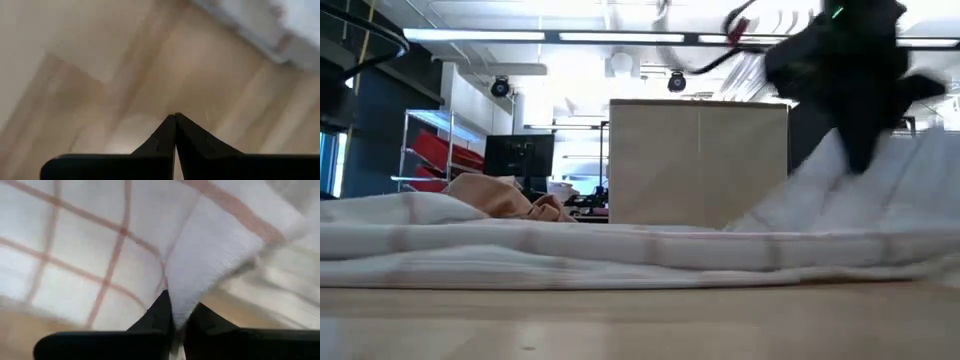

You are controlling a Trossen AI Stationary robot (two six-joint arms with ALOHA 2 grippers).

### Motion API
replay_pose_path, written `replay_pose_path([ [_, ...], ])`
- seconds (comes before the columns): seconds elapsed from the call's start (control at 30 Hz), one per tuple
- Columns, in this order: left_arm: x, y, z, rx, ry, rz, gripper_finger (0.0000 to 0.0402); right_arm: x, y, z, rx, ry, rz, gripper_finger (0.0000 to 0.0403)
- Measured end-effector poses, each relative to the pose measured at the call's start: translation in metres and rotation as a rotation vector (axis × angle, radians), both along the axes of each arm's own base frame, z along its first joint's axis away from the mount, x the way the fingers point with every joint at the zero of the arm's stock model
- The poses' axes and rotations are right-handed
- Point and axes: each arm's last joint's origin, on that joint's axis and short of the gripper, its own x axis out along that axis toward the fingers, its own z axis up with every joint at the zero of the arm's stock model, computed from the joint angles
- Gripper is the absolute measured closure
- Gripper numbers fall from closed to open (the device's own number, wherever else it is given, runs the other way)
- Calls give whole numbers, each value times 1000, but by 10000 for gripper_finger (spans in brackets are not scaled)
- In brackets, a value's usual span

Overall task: Fold towel
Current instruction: Fold the white squared towel

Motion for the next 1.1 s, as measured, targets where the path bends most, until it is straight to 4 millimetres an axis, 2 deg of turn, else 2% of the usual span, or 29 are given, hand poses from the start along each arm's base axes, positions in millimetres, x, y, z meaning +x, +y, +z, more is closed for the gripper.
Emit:
replay_pose_path([
  [0.1,7,3,-5,50,-35,37,401,-13,-5,26,7,-98,-40,394],
  [0.17,14,4,-12,57,-66,48,401,-12,-6,34,26,-180,-58,394],
  [0.27,23,9,-22,66,-86,27,401,3,-3,37,77,-330,-68,394],
  [0.37,31,12,-23,76,-127,18,401,29,4,34,125,-497,-57,394],
  [0.53,43,19,-25,123,-177,-54,401,75,15,17,188,-745,-17,394],
  [0.77,58,27,-32,227,-231,-73,401,129,13,-27,231,-989,62,394],
  [0.93,65,30,-36,247,-248,-81,401,146,4,-59,239,-1001,65,394],
  [1.1,64,30,-36,244,-240,-86,401,149,-2,-69,265,-982,46,386],
])
